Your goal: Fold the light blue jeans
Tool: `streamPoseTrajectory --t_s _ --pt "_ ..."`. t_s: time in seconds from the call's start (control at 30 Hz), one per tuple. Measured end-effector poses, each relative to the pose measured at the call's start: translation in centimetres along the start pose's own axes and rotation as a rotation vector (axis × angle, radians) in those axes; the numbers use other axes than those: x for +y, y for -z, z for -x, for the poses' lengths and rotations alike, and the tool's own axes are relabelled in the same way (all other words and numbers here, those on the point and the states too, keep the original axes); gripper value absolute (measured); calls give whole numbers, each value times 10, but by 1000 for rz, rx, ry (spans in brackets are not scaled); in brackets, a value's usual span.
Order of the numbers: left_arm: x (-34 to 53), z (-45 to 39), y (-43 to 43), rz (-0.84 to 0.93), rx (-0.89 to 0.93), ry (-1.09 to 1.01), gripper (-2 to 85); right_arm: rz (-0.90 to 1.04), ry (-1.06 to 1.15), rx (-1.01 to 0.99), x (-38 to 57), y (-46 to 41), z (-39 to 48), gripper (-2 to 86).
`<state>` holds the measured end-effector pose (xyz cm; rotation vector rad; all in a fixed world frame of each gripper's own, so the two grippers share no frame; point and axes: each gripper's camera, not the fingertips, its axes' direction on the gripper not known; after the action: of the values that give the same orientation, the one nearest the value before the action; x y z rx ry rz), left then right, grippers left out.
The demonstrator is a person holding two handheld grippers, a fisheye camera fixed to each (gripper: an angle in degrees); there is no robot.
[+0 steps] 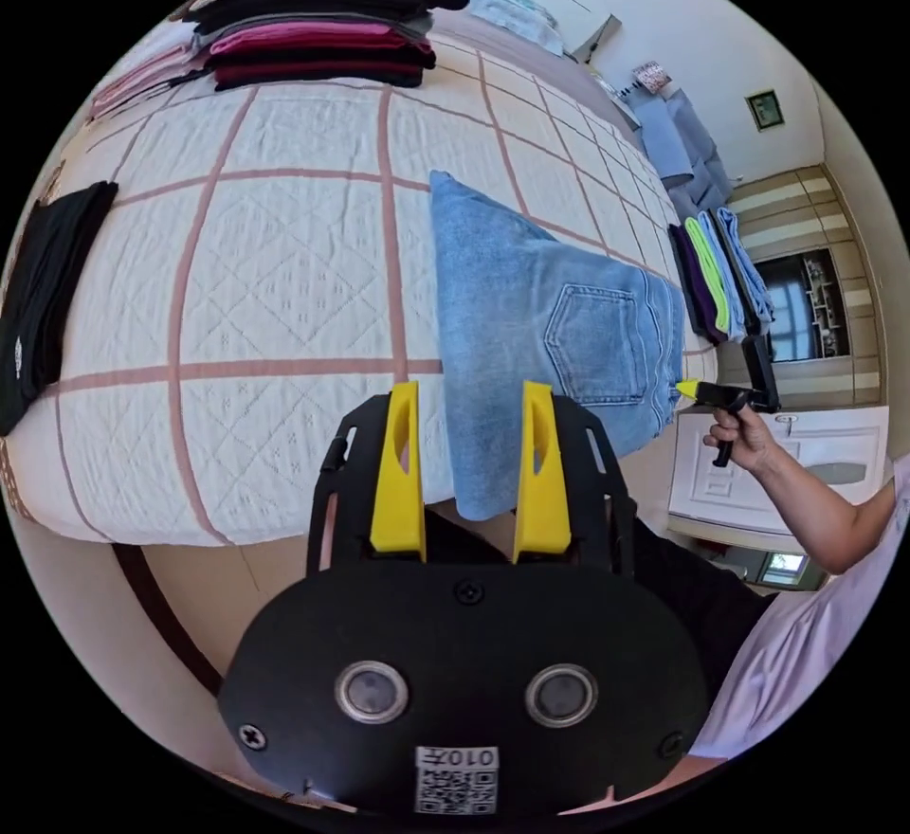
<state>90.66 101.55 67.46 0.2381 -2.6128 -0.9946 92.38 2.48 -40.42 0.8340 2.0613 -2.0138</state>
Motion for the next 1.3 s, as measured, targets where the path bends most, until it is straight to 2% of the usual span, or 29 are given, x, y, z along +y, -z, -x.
streamPoseTrajectory --t_s 0.2,0.43,0.57,0.7,0.9,1.13,1.3 --pt "-44 -4 -36 135 84 -27 130 13 -82 -88 -11 -19 -33 151" --pt "-83 -31 -42 198 98 -70 97 -11 -117 -165 5 -24 -63 108" --pt "-105 -68 -40 254 -2 -84 62 30 -70 73 9 -16 -28 92" --pt "-129 -104 -29 284 -66 -53 38 27 -51 80 26 4 -16 86" --pt "-155 -180 29 301 -65 -181 27 19 -16 53 73 61 -3 86" --pt "-209 -302 121 213 -36 -439 22 -240 -88 -26 174 162 11 86" --pt "-285 -410 135 194 -33 -662 21 -425 -197 -116 233 213 -26 85"
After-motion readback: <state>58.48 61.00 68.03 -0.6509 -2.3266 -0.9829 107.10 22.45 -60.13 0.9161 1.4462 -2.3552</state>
